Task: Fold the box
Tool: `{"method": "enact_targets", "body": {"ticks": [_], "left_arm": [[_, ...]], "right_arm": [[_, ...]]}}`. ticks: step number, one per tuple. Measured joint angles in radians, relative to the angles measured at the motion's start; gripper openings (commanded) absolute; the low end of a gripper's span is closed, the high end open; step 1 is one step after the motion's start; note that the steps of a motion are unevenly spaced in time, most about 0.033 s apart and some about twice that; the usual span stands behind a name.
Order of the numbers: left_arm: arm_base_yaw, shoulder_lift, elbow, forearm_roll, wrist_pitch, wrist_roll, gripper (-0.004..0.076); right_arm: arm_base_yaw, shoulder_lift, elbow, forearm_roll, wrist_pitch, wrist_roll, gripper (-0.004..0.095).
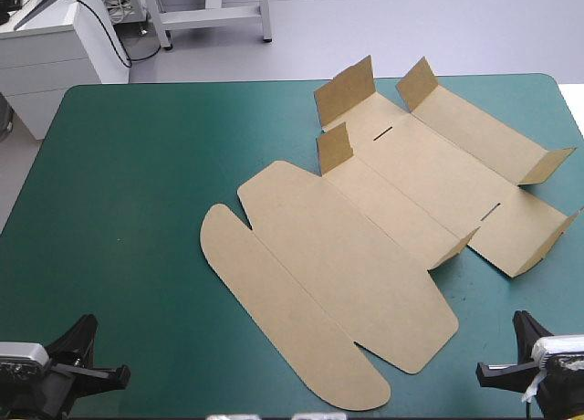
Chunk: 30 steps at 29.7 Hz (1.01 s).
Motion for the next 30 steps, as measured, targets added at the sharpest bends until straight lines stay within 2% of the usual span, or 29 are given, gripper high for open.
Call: {"method": "enact_targets", "body": {"ticks": [20,23,26,30], "left_arm": [[0.000,0.000,0.000,0.000,-0.004,0.000,-0.0008],[0.000,0.000,0.000,0.000,-0.004,0.000,-0.0008],[0.000,0.000,0.000,0.000,-0.005,0.000,-0.0008],[0.000,0.000,0.000,0.000,-0.005,0.000,-0.0008]], "right_arm": [[0.000,0.000,0.000,0.000,0.000,0.000,0.0003],[0.000,0.000,0.000,0.001,0.000,-0.004,0.0078],[0.000,0.000,0.000,0.001,0.000,-0.007,0.0210],[0.000,0.000,0.000,0.003,0.000,-0.008,0.0476]]}}
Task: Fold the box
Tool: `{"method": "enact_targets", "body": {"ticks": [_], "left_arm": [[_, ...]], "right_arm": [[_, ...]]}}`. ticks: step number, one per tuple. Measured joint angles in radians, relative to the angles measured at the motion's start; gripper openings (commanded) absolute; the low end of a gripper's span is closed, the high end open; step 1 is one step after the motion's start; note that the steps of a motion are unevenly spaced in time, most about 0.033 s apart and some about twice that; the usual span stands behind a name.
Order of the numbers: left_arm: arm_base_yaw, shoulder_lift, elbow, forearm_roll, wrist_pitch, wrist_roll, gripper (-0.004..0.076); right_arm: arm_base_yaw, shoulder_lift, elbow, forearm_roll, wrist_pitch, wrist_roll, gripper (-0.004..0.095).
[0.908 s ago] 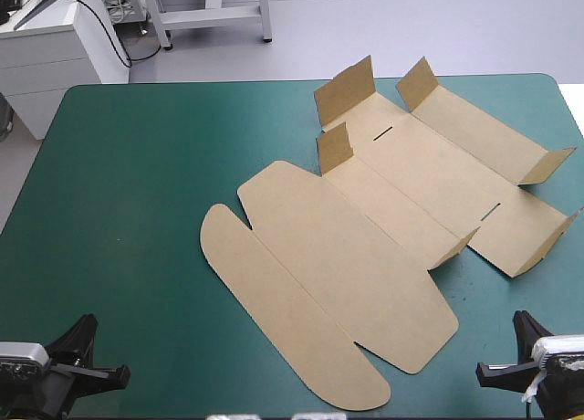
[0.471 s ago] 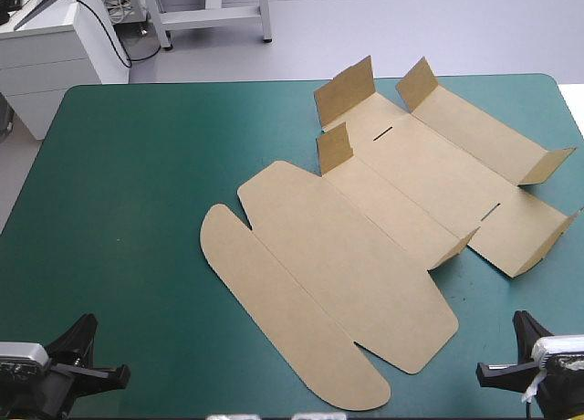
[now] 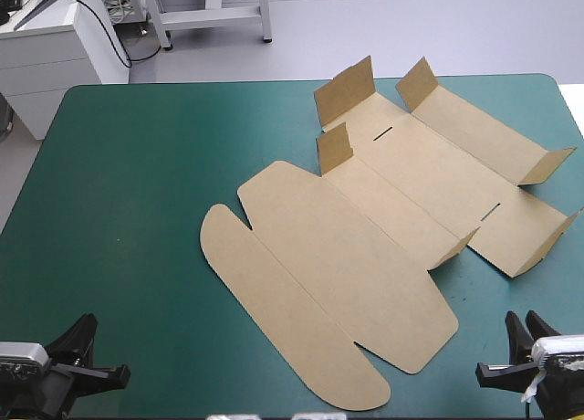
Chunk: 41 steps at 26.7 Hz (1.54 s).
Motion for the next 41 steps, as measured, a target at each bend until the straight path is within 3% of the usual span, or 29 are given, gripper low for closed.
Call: {"method": "enact_targets", "body": {"ticks": [4,16,22,32,41], "left_arm": [[0.000,0.000,0.000,0.000,0.000,0.000,-0.0008],[0.000,0.000,0.000,0.000,0.000,0.000,-0.0008],[0.000,0.000,0.000,0.000,0.000,0.000,-0.0008],[0.000,0.000,0.000,0.000,-0.002,0.000,-0.0008],[0.000,0.000,0.000,0.000,-0.002,0.000,-0.0008]], "right_arm": [[0.000,0.000,0.000,0.001,0.000,0.000,0.0665],[0.000,0.000,0.000,-0.003,0.001,0.007,0.0676],[0.000,0.051,-0.021,-0.003,0.057,0.138,0.0676],[0.000,0.443,-0.174,0.045,0.118,0.255,0.0677],[0.000,0.988,-0.435,0.073,0.055,0.433,0.0677]]}}
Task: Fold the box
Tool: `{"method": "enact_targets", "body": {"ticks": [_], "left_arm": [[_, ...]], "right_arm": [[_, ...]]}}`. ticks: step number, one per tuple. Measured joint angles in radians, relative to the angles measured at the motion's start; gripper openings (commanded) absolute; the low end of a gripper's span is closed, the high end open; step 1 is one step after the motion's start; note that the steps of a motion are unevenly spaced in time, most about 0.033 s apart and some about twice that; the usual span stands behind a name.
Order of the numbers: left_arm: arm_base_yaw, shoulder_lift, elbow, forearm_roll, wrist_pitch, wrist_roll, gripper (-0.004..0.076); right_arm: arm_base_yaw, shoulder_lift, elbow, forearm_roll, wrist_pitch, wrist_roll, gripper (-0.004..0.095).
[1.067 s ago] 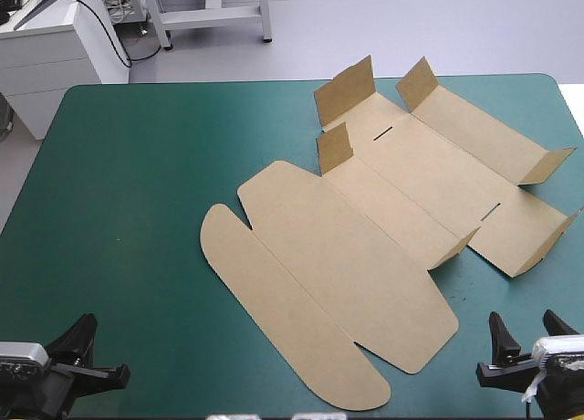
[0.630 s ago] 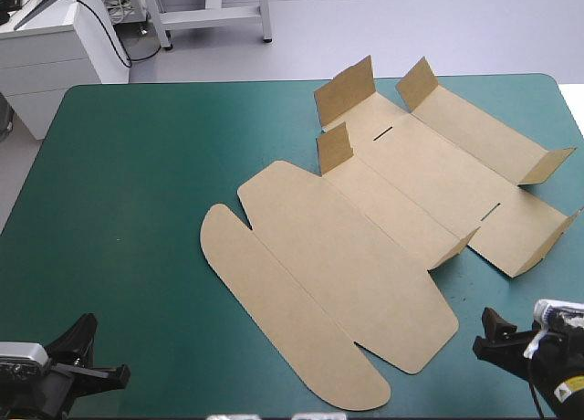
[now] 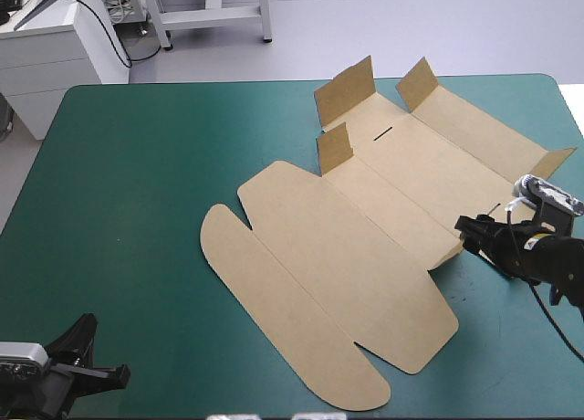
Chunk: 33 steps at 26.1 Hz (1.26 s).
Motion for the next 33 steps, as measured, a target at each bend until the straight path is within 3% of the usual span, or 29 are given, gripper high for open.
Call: {"method": "enact_targets", "body": {"ticks": [9,12,14,18,24,33], "left_arm": [[0.000,0.000,0.000,0.000,0.000,0.000,-0.0008],[0.000,0.000,0.000,0.000,-0.001,0.000,-0.0008],[0.000,0.000,0.000,0.000,-0.001,0.000,-0.0008],[0.000,0.000,0.000,0.000,-0.001,0.000,-0.0008],[0.000,0.000,0.000,0.000,-0.001,0.000,-0.0008],[0.000,0.000,0.000,0.000,-0.001,0.000,-0.0008]], "right_arm": [[0.000,0.317,-0.008,0.095,-0.093,0.117,0.0674],[0.000,0.347,-0.009,0.095,-0.103,0.165,0.0608],[0.000,0.359,-0.010,0.095,-0.105,0.191,0.0454],[0.000,0.369,-0.011,0.096,-0.105,0.210,-0.0027],[0.000,0.369,-0.011,0.101,-0.111,0.210,0.0000],[0.000,0.369,-0.106,0.073,0.004,-0.055,0.0000]]}}
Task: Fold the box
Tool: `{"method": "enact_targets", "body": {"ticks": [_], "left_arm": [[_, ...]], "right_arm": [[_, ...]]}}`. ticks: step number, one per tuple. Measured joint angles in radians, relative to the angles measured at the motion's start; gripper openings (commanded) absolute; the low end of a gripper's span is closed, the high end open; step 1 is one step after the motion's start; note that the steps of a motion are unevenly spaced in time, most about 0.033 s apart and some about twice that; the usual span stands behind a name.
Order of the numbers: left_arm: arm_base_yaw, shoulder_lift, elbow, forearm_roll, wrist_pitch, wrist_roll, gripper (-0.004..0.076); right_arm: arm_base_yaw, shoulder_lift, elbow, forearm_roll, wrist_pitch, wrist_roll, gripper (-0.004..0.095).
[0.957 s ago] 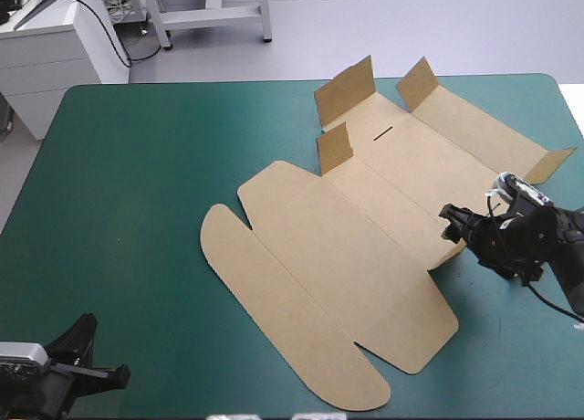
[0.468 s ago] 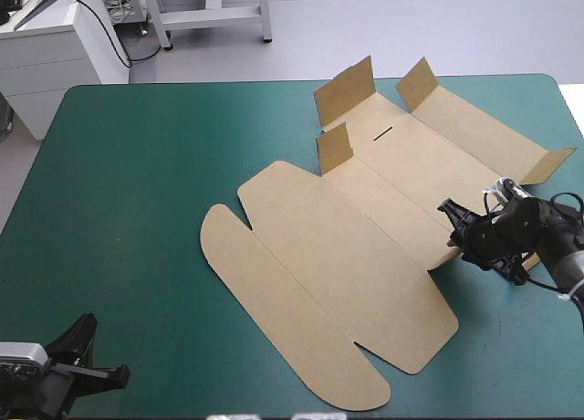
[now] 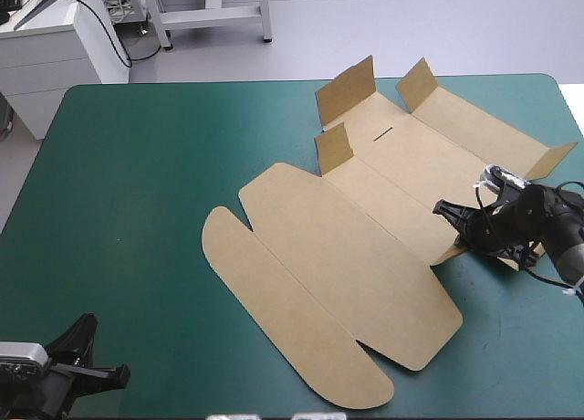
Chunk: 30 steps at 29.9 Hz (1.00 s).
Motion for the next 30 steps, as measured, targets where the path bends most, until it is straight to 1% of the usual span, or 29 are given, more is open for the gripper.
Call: {"method": "enact_targets", "body": {"ticks": [3,9,13,19,30], "left_arm": [[0.000,0.000,0.000,0.000,0.000,0.000,-0.0008],[0.000,0.000,0.000,0.000,0.000,0.000,-0.0008],[0.000,0.000,0.000,0.000,0.000,0.000,-0.0008],[0.000,0.000,0.000,0.000,0.000,0.000,-0.0008],[0.000,0.000,0.000,0.000,0.000,0.000,-0.0008]], "right_arm": [[0.000,0.000,-0.072,-0.024,0.066,-0.091,0.0000],[0.000,0.051,-0.196,-0.023,0.184,-0.236,0.0000],[0.024,0.114,-0.241,-0.024,0.221,-0.316,0.0000],[0.120,0.233,-0.314,-0.029,0.230,-0.433,0.0000],[0.344,0.416,-0.522,-0.093,0.237,-0.777,0.0000]]}}
